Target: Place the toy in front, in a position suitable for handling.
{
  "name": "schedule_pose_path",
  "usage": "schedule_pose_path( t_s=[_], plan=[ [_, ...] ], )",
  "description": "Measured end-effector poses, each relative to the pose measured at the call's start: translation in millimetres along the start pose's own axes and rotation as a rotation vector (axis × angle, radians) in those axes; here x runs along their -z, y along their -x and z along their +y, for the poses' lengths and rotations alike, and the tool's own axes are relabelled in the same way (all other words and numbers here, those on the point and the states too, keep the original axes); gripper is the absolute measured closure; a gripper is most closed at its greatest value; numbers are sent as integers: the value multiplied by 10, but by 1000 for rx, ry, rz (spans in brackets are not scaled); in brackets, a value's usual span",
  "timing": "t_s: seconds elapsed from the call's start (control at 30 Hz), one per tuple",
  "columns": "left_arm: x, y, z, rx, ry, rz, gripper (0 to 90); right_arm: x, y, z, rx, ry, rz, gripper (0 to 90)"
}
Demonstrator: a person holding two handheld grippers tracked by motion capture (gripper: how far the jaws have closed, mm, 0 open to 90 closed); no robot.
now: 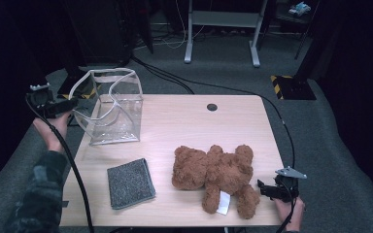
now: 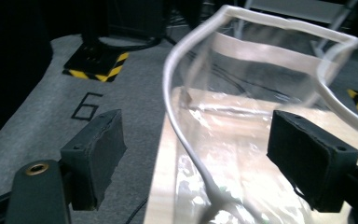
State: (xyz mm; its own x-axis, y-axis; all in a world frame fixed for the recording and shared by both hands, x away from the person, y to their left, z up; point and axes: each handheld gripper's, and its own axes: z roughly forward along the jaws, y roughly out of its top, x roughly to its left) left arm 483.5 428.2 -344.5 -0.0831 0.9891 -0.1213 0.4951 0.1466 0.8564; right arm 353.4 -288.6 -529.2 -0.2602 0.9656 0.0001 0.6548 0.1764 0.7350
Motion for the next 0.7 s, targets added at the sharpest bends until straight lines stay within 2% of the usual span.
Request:
schedule_pose_path(
  t_s=[0.2, 0.4, 0.5, 0.7],
  plan=[
    [117, 118, -258, -52, -4, -52, 148, 0, -1, 0, -1, -1, 0, 83],
    [252, 223, -496, -64, 2, -94, 134, 0, -1, 0, -2, -1, 0, 83],
    [278, 322, -657, -92, -8, -106, 133, 0, -1, 0, -1, -1, 0, 83],
    [153, 629, -1026, -112, -87, -175, 141, 0, -1, 0, -1, 0, 0, 83]
  ],
)
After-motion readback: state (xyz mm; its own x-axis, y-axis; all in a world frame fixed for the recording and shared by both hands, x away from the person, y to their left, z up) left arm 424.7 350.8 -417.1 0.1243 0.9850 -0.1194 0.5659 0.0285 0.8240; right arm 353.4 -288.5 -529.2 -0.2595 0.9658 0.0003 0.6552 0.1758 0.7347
